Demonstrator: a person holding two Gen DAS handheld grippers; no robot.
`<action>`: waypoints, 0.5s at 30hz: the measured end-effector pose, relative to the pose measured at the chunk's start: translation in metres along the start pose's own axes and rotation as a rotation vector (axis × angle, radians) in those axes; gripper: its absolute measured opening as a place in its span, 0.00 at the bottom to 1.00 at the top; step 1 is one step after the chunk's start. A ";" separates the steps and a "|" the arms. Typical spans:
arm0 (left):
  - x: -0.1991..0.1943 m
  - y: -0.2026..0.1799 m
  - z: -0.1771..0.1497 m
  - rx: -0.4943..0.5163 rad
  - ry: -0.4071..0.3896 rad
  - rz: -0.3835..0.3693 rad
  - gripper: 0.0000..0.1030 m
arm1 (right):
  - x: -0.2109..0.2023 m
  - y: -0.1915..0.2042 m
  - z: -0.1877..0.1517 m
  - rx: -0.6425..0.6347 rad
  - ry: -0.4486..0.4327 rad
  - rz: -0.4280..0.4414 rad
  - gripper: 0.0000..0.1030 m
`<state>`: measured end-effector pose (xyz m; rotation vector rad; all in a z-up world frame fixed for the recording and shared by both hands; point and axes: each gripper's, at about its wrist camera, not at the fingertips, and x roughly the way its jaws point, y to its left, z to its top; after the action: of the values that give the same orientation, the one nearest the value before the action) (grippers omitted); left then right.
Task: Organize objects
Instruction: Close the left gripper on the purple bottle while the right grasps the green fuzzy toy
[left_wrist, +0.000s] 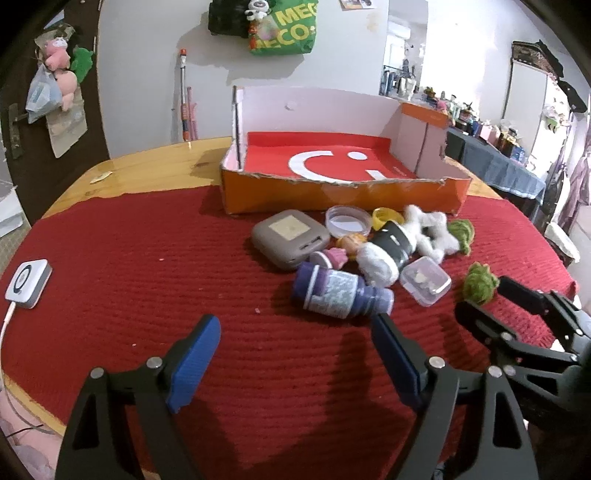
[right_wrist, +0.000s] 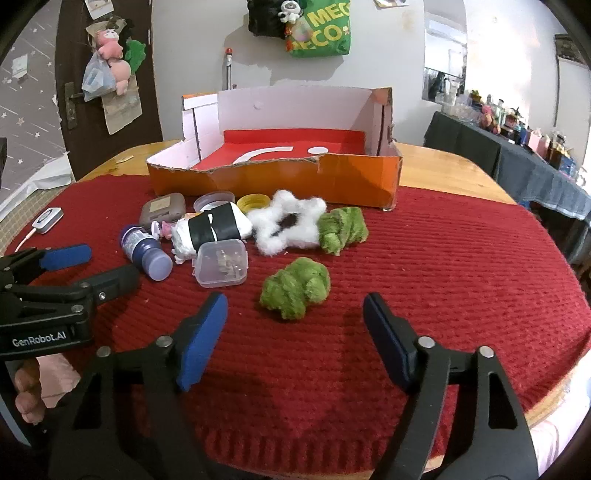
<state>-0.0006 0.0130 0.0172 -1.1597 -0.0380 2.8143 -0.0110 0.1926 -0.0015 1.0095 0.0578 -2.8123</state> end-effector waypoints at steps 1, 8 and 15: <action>0.001 -0.001 0.001 0.002 0.003 -0.008 0.82 | 0.001 -0.001 0.000 0.003 0.003 0.003 0.68; 0.009 -0.008 0.006 0.015 0.007 -0.017 0.81 | 0.007 -0.008 0.004 0.021 0.009 0.003 0.61; 0.016 -0.014 0.009 0.022 0.021 -0.031 0.80 | 0.011 -0.011 0.008 0.023 0.008 0.009 0.57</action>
<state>-0.0172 0.0286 0.0132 -1.1741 -0.0225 2.7683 -0.0255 0.2009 -0.0025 1.0241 0.0219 -2.8074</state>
